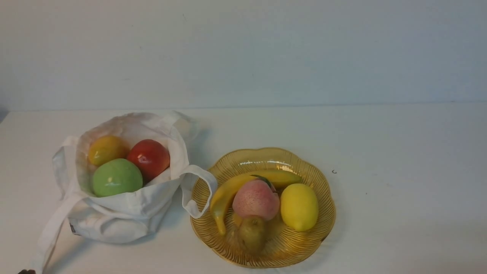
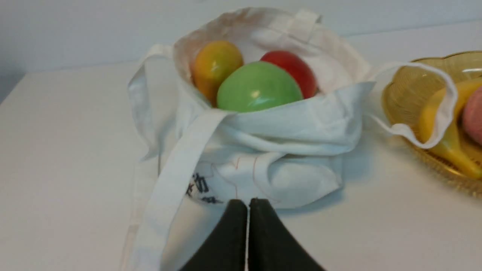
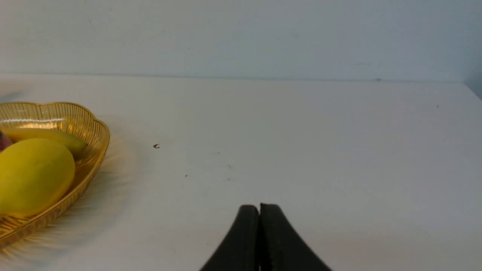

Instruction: Take the fruit out of the cloth bag on the white table and place them on a plate.

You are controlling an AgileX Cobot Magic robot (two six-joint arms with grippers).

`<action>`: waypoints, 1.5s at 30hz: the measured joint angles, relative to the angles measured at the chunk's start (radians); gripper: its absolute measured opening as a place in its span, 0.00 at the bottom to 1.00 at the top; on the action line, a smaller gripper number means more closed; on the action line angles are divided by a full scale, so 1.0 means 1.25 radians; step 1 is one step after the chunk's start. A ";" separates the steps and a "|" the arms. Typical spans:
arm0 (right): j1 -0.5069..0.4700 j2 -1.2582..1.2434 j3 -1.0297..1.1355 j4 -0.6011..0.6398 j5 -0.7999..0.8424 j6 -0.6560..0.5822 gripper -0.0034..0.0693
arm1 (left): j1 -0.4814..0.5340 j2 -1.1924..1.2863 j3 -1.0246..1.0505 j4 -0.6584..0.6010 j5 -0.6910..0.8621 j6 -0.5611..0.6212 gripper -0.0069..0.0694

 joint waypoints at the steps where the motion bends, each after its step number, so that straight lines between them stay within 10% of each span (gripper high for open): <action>1: 0.000 0.000 0.000 0.000 0.000 0.000 0.03 | 0.004 0.000 0.004 0.005 0.003 -0.018 0.08; 45: 0.000 0.000 0.000 0.000 0.000 -0.007 0.03 | -0.009 0.000 0.004 0.012 0.011 -0.024 0.08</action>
